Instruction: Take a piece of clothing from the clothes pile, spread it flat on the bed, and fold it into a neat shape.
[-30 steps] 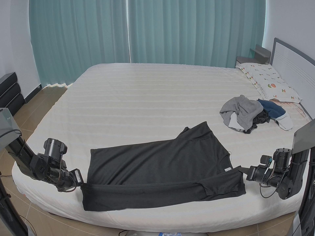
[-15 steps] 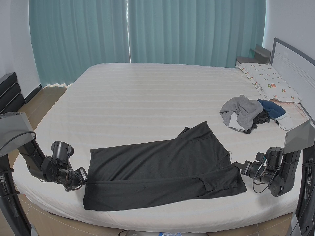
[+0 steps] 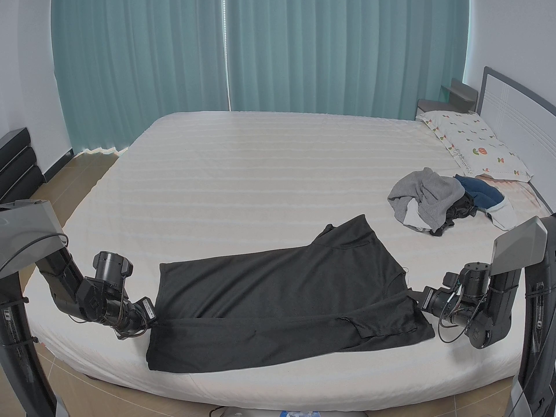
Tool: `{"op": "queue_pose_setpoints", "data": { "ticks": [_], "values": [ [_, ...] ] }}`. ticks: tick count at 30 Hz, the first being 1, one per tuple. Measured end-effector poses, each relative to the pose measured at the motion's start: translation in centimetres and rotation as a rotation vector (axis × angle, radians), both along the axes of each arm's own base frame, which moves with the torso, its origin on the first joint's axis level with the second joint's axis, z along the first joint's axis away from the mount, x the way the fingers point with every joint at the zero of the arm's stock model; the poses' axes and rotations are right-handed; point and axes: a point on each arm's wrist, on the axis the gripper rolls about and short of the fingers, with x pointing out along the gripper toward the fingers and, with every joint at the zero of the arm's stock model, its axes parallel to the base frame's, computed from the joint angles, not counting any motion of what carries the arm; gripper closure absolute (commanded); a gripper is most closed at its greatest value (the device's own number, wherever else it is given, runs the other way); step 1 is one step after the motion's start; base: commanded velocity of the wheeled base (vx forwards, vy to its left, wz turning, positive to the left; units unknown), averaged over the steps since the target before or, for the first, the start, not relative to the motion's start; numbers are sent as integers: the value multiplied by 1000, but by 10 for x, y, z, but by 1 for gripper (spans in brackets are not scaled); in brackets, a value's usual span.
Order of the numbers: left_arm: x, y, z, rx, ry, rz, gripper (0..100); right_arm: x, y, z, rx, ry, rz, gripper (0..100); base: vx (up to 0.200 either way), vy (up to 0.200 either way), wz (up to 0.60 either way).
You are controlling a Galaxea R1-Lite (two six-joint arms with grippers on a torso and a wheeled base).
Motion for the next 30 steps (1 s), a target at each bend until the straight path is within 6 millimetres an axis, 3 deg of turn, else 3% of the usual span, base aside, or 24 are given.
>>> {"op": "queue_pose_setpoints", "data": {
  "ticks": [8, 18, 26, 30],
  "values": [
    [-1, 0, -1, -3, 6, 1, 0, 0, 1, -4, 89, 49, -42, 0, 0, 0, 0],
    [-5, 8, 6, -58, -17, 60, 0, 1, -1, 4, 368, 141, -180, 0, 0, 0, 0],
    [-4, 13, 14, -104, -42, 124, 0, 0, -1, 10, 403, 140, -192, 0, 0, -150, 0],
    [-4, 13, 16, -104, -52, 122, 0, 0, -2, 12, 405, 136, -194, 0, 0, 0, 0]
  ]
}}
